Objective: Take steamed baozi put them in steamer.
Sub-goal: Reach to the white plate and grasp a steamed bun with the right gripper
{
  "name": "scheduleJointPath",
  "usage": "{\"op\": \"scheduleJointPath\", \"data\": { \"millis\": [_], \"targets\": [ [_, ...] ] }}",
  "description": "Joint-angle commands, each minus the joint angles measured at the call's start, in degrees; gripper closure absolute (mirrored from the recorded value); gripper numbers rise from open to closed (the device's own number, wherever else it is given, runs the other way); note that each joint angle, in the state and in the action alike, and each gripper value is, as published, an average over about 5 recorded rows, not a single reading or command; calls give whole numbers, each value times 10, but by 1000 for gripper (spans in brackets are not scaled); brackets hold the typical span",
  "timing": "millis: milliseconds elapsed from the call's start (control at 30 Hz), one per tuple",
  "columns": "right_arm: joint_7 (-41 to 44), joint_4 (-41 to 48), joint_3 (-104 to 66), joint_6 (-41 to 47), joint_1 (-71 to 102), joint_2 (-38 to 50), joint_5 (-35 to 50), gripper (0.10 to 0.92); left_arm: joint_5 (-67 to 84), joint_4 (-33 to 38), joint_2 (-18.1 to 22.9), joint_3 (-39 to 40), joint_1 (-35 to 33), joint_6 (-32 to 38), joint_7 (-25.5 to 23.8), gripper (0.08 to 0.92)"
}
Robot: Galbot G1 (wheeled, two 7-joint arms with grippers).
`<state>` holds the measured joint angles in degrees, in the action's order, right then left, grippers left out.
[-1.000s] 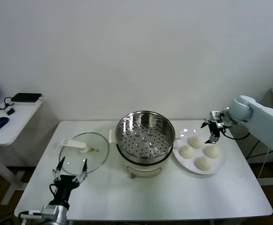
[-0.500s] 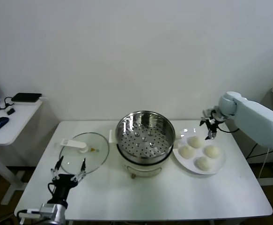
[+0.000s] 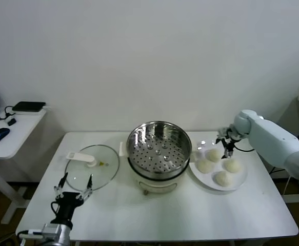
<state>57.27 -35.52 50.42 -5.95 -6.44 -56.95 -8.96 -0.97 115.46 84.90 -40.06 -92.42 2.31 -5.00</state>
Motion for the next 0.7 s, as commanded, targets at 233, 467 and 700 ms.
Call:
{"op": "scheduleJointPath", "data": {
  "millis": [233,467,700],
  "targets": [
    [-15,41,-48,-16,28,-23,-34,203,2,-5,-1,-1,-1,1,0,177],
    [-17,60,-62,-21,30,-35,-46,203,3,-6,0,-1,0,1,0,177],
    [-14,68,-66,-20,32,-39,-47,203,3,-8,1,-1,-1,2,0,177]
  ]
}}
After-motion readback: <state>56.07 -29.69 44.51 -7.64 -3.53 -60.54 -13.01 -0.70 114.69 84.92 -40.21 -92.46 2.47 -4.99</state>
